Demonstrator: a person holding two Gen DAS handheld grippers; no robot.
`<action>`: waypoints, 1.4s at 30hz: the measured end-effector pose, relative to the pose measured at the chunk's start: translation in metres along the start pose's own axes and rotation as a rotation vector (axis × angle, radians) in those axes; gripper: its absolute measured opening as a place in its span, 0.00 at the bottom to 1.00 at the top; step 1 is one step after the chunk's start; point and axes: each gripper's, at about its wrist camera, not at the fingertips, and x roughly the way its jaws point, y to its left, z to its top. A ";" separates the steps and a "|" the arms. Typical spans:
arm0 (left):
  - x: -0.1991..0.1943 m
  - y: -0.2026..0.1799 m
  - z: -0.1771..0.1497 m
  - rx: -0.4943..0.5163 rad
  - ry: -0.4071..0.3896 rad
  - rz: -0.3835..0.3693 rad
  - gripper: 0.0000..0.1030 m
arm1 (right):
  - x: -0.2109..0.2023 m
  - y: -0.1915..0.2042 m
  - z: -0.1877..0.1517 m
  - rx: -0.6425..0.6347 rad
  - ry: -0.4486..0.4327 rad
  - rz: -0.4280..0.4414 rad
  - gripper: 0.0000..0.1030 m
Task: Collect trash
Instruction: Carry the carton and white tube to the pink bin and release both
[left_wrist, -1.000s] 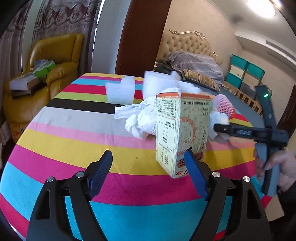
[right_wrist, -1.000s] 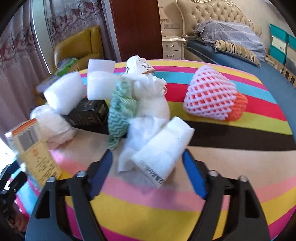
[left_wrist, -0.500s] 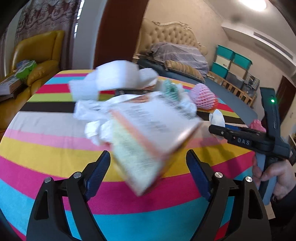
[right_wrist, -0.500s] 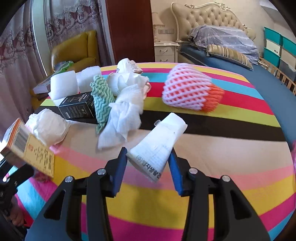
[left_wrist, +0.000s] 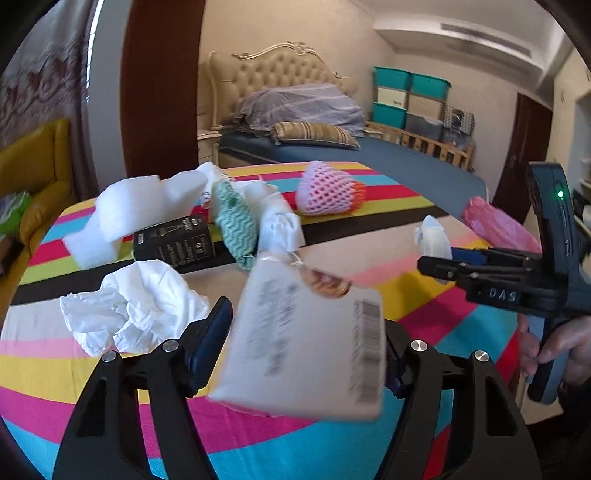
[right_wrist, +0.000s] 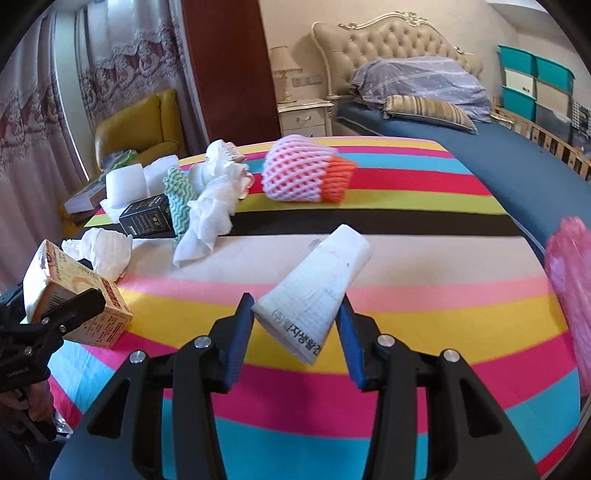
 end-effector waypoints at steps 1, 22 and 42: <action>0.000 0.000 -0.002 -0.005 0.013 0.002 0.65 | -0.003 -0.004 -0.002 0.009 -0.002 -0.003 0.42; -0.024 0.029 -0.030 -0.078 0.057 0.117 0.74 | -0.027 -0.005 -0.015 0.026 -0.031 0.044 0.42; -0.003 -0.004 0.005 -0.022 -0.013 0.054 0.46 | -0.050 0.008 -0.024 -0.051 -0.084 0.076 0.42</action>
